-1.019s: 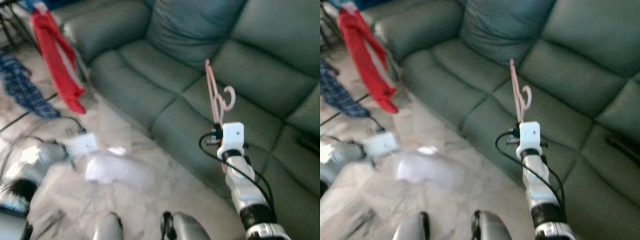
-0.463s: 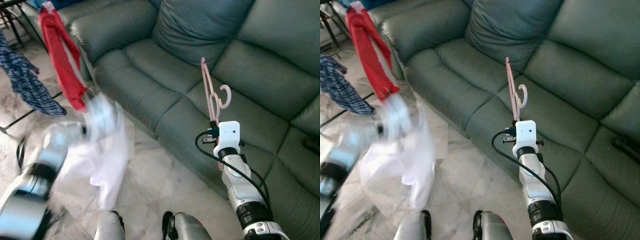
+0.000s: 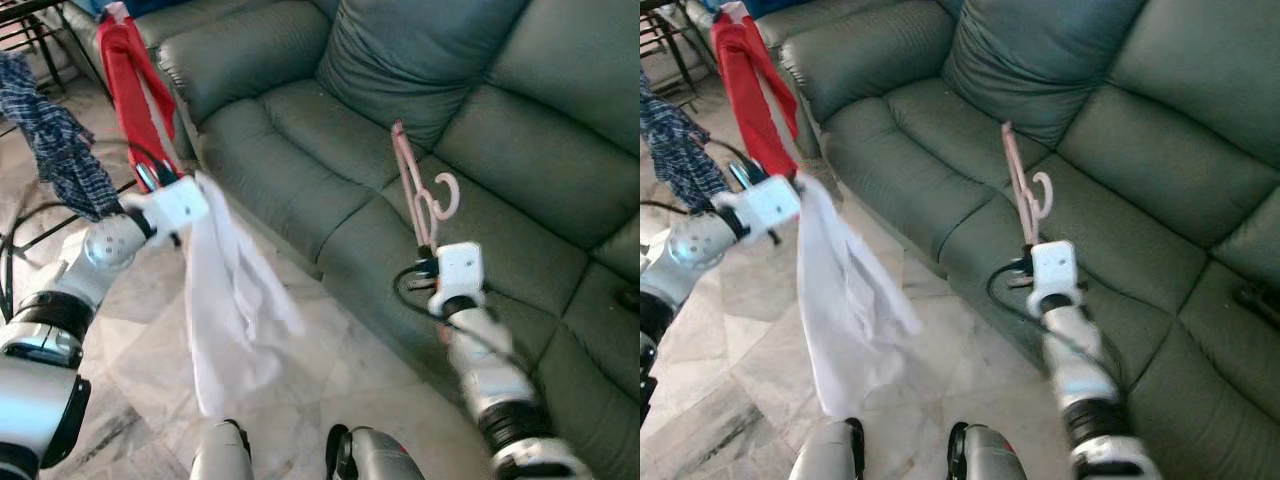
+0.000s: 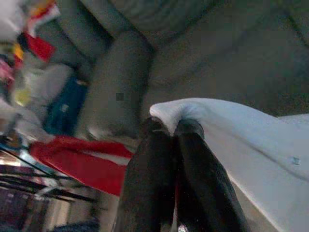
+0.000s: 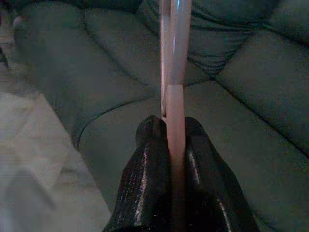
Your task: Hang hanger
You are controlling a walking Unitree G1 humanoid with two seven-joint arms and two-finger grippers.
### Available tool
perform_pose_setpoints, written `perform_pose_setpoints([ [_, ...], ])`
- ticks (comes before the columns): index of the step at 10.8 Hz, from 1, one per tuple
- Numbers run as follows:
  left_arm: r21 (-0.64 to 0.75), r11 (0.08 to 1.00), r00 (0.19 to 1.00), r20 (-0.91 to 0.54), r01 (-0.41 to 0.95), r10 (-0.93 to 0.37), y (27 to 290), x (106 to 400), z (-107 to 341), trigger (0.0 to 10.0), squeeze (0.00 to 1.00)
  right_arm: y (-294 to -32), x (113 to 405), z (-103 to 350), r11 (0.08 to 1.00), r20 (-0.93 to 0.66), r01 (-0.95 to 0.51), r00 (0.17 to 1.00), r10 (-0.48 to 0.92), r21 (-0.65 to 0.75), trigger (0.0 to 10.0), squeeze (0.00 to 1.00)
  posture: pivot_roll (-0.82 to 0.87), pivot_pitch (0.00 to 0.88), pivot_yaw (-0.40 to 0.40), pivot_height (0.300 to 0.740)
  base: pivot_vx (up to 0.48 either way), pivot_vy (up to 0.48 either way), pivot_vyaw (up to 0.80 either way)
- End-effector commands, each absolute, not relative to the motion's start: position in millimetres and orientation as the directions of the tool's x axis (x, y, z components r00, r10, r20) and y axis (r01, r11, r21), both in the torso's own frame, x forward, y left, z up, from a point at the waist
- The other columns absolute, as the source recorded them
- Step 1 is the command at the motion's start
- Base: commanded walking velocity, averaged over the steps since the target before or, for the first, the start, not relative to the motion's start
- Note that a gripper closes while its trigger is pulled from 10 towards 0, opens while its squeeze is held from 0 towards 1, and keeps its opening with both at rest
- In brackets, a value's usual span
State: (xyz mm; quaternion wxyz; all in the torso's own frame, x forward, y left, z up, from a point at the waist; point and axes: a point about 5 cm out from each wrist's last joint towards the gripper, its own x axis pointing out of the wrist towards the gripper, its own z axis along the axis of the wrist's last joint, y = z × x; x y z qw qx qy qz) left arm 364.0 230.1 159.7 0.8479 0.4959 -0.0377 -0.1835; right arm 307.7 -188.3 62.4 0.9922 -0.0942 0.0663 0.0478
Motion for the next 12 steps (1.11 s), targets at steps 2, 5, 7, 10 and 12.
perform_pose_setpoints([
  [2,0.877,0.44,0.935,-0.027,0.192,-0.354,226,369,174,10.0,0.0,-195,312,62,0.967,-0.199,-0.188,0.968,0.153,-0.174,10.0,0.0,-0.02,0.132,-0.043,0.74,0.0,0.0,0.0],
  [5,0.553,0.831,0.998,-0.026,0.055,-0.049,246,380,168,10.0,0.0,-180,307,61,0.91,-0.246,-0.388,0.905,0.346,-0.148,10.0,0.0,-0.01,0.139,-0.043,0.74,0.0,0.0,0.0],
  [7,0.578,0.814,0.958,-0.199,-0.056,0.208,279,365,132,10.0,0.0,-174,305,56,0.903,-0.264,-0.4,0.898,0.352,-0.155,10.0,0.0,-0.01,0.14,-0.038,0.74,0.0,0.0,0.0],
  [10,0.459,0.879,0.978,-0.205,0.127,-0.034,243,365,122,10.0,0.0,-168,302,54,0.886,-0.259,-0.422,0.893,0.37,-0.192,10.0,0.0,-0.01,0.141,-0.041,0.74,0.0,0.0,0.0],
  [12,0.562,0.749,0.936,-0.181,0.352,-0.303,212,364,131,10.0,0.0,-169,306,58,0.893,-0.25,-0.409,0.899,0.359,-0.189,10.0,0.0,0.0,0.136,-0.045,0.74,0.0,0.0,0.0],
])
